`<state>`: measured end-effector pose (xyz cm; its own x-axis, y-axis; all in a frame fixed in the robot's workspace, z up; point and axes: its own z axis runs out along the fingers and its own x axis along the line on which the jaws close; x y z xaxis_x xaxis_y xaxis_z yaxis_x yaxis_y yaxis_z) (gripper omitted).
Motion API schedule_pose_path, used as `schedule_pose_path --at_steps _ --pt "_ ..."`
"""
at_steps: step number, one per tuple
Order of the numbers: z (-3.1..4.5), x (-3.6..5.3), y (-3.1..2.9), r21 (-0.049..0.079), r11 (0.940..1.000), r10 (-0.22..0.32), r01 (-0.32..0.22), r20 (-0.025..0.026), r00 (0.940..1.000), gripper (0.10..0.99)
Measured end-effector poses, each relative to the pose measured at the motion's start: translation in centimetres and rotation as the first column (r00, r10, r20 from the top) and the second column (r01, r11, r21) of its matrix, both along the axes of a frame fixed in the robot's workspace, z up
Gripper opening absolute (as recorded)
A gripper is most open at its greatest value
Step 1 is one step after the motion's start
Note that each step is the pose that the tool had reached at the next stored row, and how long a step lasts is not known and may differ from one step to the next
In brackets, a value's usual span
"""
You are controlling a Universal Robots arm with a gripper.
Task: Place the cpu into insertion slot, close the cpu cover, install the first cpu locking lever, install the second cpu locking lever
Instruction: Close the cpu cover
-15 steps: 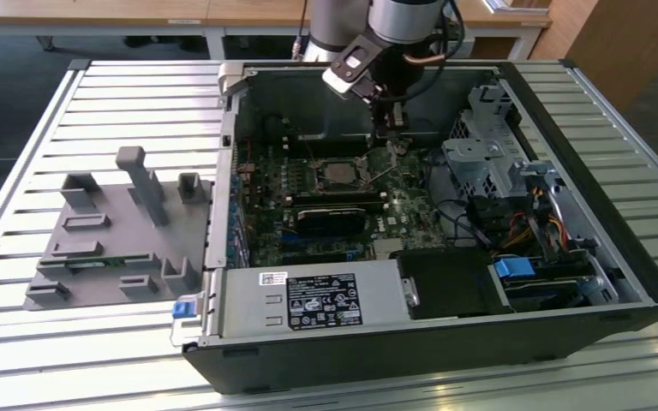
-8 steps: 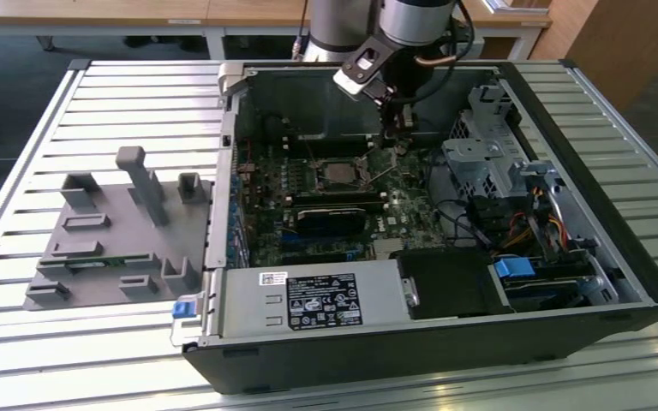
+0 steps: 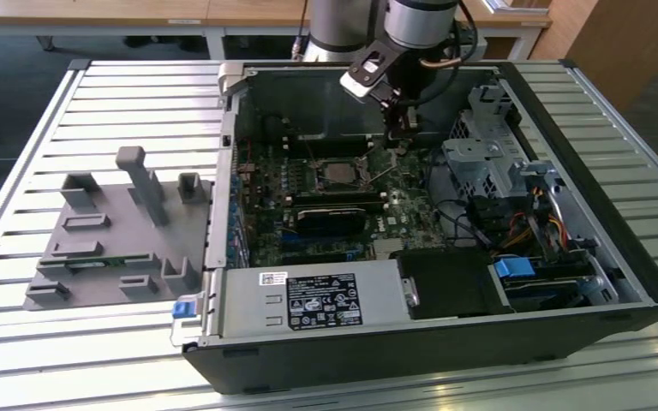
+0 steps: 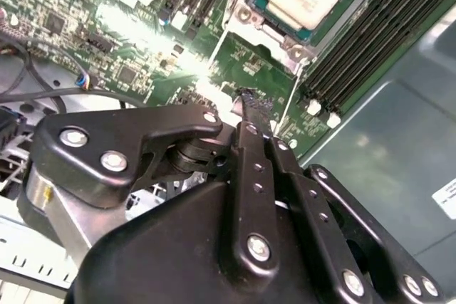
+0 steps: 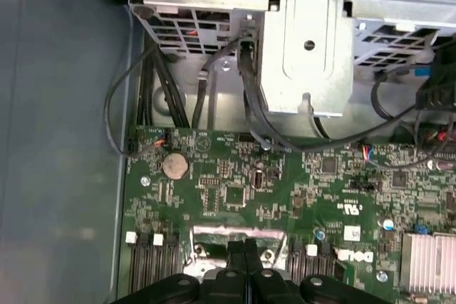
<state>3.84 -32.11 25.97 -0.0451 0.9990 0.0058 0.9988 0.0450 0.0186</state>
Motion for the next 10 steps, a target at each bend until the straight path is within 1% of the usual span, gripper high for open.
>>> schedule_pose_path --at_steps 4,10 --pt "-0.13 0.48 0.16 0.0 1.0 0.0 0.0 0.0 1.0 0.106" --pt "-0.28 1.1 0.39 -0.003 1.0 -0.007 0.007 0.0 1.0 0.106"
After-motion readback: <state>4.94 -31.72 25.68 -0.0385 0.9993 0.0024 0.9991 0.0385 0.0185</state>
